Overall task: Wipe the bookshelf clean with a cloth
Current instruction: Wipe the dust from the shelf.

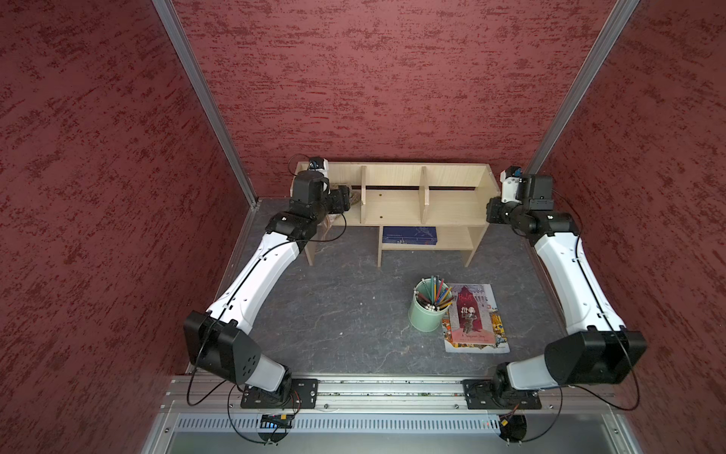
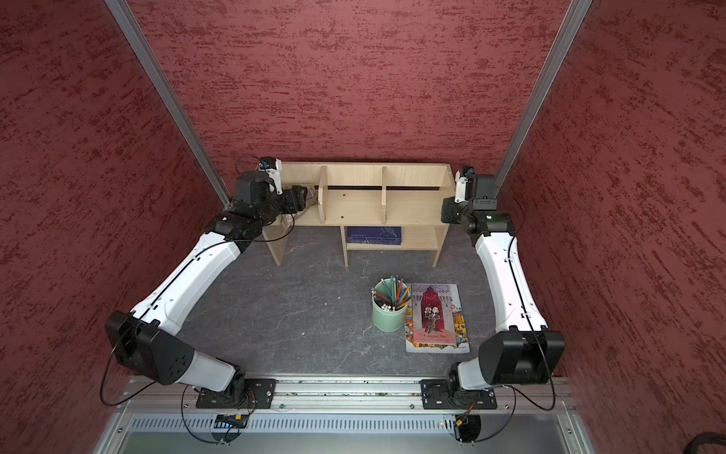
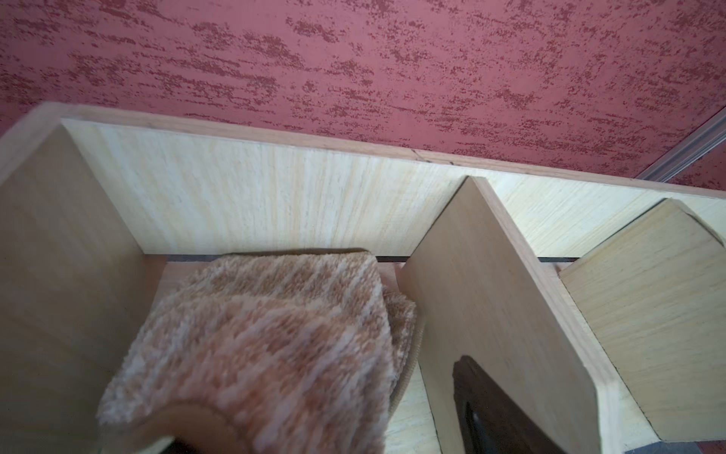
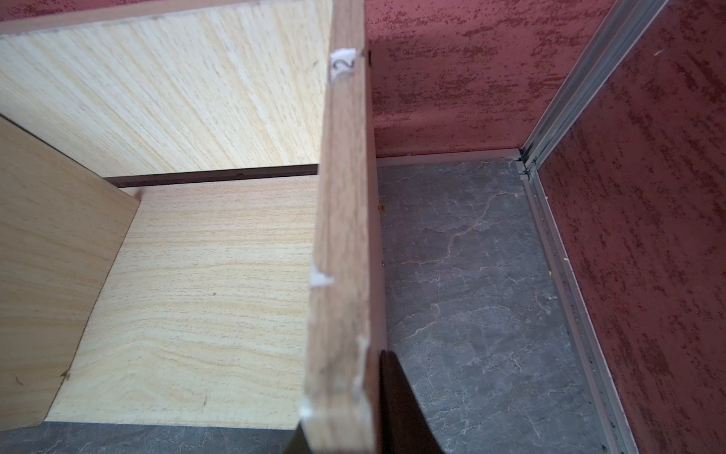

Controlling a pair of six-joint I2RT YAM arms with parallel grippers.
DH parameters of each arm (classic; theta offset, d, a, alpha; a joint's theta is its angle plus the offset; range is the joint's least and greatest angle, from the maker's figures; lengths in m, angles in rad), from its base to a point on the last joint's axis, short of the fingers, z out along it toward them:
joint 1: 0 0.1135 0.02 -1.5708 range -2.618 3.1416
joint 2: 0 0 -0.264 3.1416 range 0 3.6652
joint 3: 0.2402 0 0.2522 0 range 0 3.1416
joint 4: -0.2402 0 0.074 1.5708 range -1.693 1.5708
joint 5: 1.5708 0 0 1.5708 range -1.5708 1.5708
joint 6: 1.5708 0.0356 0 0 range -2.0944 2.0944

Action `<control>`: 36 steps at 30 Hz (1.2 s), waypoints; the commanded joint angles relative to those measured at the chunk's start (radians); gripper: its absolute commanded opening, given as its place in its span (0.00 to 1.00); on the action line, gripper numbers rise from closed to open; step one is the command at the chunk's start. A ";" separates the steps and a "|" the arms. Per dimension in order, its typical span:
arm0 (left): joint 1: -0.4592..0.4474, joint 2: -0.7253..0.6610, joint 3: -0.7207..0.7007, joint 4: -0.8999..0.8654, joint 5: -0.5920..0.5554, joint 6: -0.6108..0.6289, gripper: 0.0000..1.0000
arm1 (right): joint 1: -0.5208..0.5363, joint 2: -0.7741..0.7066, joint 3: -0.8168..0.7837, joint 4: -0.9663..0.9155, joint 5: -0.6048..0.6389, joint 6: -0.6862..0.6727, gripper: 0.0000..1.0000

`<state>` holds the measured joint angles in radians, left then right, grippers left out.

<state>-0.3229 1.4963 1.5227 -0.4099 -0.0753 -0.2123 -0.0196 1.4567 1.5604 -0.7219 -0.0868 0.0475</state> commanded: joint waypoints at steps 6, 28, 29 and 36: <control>0.009 0.133 0.069 -0.078 0.079 0.007 0.87 | -0.009 -0.022 -0.006 0.097 -0.136 0.126 0.00; -0.036 0.103 0.213 -0.020 0.178 0.024 0.00 | -0.011 -0.047 -0.039 0.109 -0.134 0.121 0.00; -0.039 0.110 0.240 -0.016 0.212 0.016 0.00 | -0.012 -0.046 -0.039 0.108 -0.133 0.123 0.00; -0.061 0.172 0.378 0.009 0.278 -0.003 0.00 | -0.015 -0.047 -0.039 0.102 -0.124 0.120 0.00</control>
<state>-0.3767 1.6466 1.8595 -0.4358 0.1505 -0.2039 -0.0235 1.4395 1.5276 -0.6853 -0.0937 0.0479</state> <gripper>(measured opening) 0.061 0.188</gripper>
